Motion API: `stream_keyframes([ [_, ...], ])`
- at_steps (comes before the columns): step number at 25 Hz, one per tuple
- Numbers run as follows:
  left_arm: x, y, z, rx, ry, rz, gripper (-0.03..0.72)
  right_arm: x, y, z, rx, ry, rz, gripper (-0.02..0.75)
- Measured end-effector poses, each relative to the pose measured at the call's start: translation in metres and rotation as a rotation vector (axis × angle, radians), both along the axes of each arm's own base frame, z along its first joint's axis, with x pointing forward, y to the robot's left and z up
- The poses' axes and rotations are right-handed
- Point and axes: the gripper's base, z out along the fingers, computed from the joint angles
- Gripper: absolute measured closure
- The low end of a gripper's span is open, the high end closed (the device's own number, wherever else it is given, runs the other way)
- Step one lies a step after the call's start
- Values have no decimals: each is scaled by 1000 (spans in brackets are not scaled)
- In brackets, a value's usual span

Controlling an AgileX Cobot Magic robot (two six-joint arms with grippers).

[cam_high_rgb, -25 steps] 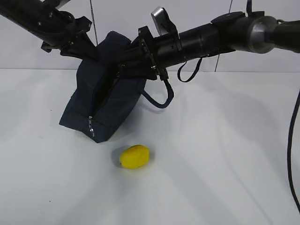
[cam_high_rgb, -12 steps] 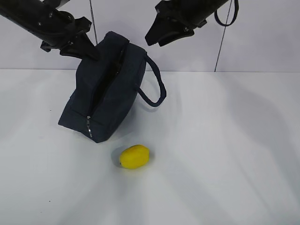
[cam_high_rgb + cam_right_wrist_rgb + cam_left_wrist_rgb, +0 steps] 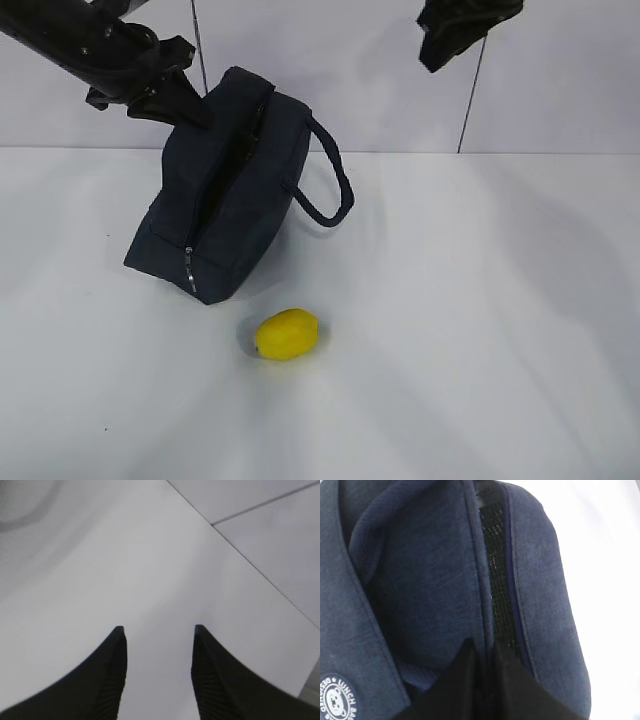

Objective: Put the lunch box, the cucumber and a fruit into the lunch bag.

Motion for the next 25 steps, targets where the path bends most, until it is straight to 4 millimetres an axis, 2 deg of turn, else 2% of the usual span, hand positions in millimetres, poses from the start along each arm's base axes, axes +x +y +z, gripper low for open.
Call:
stream_keyframes([
  [4, 0, 0, 0, 0, 0, 0, 659, 7, -17, -4, -178, -41, -61, 388],
  [8, 0, 0, 0, 0, 0, 0, 659, 26, -36, -30, -289, -16, -215, 389],
  [11, 0, 0, 0, 2, -2, 1, 659, 37, -51, -46, -331, -1, -333, 389],
  [14, 0, 0, 0, 4, -2, 1, 659, 38, -60, -48, -311, 10, -376, 386],
  [16, 0, 1, 0, 8, -3, 0, 659, 35, -56, -45, -232, 31, -373, 363],
  [20, 0, 1, -1, 10, -4, -1, 659, 15, -31, -32, -34, 98, -286, 292],
  [22, 0, 1, -1, 10, -4, -1, 659, 1, -20, -31, -6, 129, -245, 278],
  [25, 0, 1, -1, 15, -4, -2, 659, -20, -9, -41, -16, 198, -202, 270],
])
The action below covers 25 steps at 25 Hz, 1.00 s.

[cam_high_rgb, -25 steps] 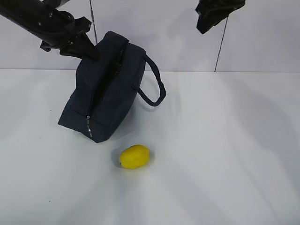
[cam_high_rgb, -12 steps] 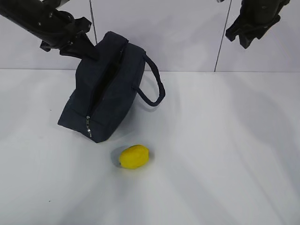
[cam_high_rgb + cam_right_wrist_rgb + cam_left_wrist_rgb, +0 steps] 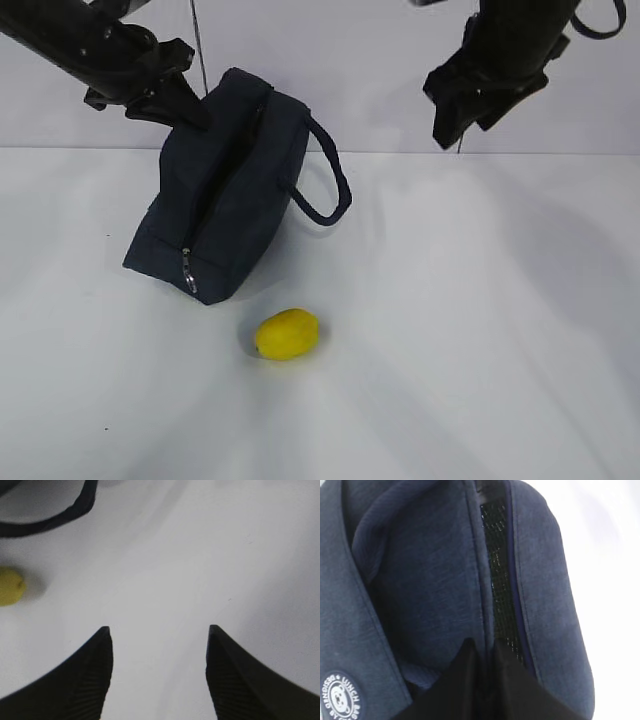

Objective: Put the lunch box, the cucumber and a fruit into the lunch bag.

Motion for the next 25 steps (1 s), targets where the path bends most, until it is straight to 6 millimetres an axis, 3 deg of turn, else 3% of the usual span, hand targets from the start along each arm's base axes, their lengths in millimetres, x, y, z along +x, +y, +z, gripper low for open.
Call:
stream_keyframes([
  [5, 0, 0, 0, 8, -2, -2, 659, -27, 9, -29, 56, 151, 61, 269],
  [9, 0, 1, -1, 14, -3, -3, 659, -45, 26, -56, 209, 285, 170, 267],
  [13, 0, 2, -2, 39, -5, -11, 659, -56, 39, -67, 254, 323, 265, 267],
  [19, 2, 14, -4, 79, -4, -4, 659, -64, 38, -51, 272, 277, 284, 267],
  [25, 5, 27, -5, 87, -1, 21, 659, -96, 26, -21, 277, 216, 294, 266],
])
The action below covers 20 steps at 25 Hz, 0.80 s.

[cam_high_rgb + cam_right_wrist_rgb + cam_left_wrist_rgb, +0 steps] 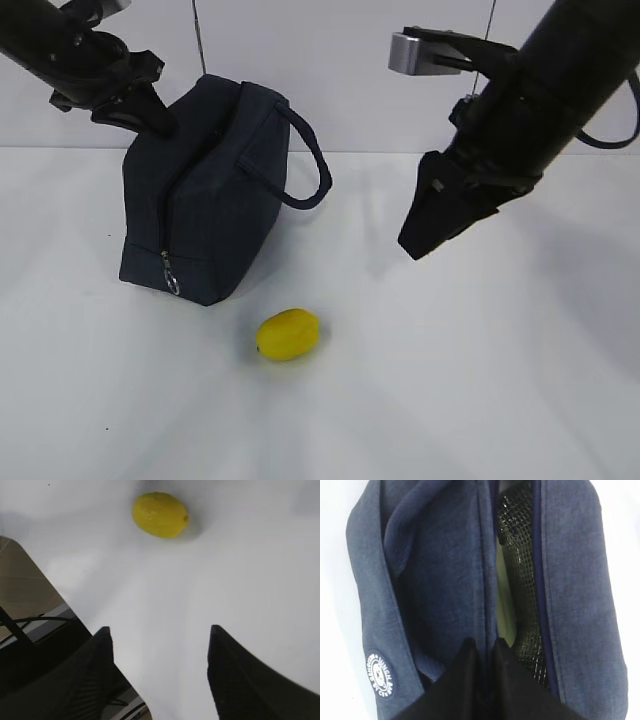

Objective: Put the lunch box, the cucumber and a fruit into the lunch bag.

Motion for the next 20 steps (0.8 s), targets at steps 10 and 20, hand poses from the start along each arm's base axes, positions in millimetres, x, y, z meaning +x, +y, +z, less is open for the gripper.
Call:
stream_keyframes([
  [10, 0, 1, 0, 0, 1, 1, 659, -50, -16, -36, -31, 127, 76, 266],
  [20, 0, 1, 0, 0, 1, 1, 659, -43, -10, -37, 38, -88, 283, 266],
])
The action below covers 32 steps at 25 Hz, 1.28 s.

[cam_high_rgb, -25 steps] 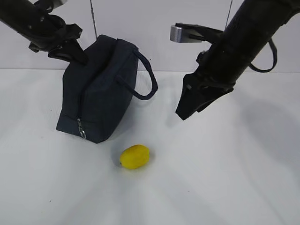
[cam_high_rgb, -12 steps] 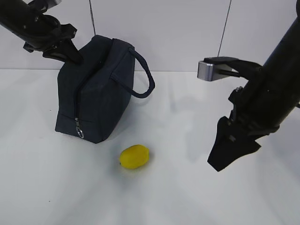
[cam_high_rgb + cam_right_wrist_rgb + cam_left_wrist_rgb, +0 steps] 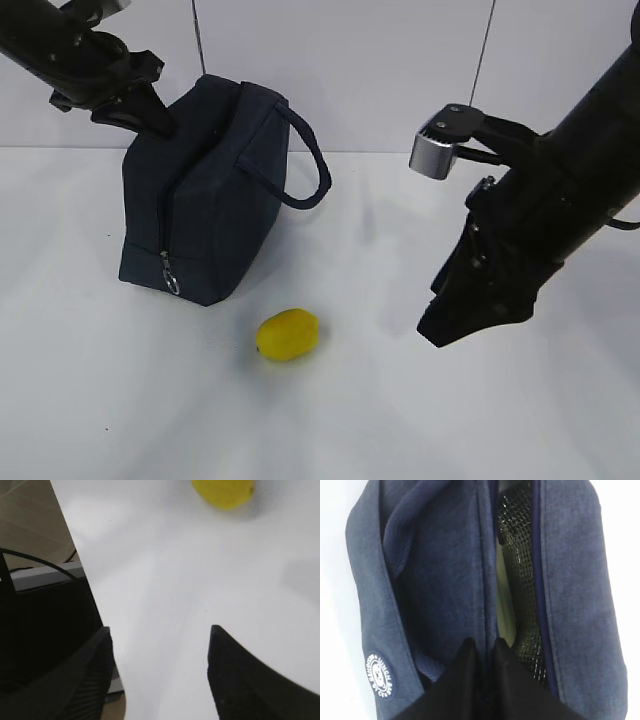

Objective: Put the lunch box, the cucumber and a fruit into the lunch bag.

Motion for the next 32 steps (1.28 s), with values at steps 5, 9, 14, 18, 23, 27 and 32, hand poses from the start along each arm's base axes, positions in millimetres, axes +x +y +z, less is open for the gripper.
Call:
stream_keyframes([
  [5, 0, 0, 0, 0, 0, 0, 659, 7, 13, 6, 158, -224, 237, 266],
  [9, 0, 0, 0, 0, -2, 2, 659, 18, 23, -13, 237, -299, 383, 266],
  [14, 1, 0, 0, 2, -9, 6, 659, 33, 29, -49, 230, -308, 465, 266],
  [18, 1, 0, 0, 2, -11, 7, 659, 38, 43, -61, 209, -386, 528, 266],
  [23, 1, 0, 0, 2, -11, 8, 659, 47, 65, -66, 153, -511, 528, 266],
  [27, 1, 0, 0, 3, -13, 9, 659, 54, 72, -75, 136, -523, 518, 266],
  [32, 1, 1, 0, 4, -13, 8, 659, 60, 75, -91, 123, -496, 512, 266],
])
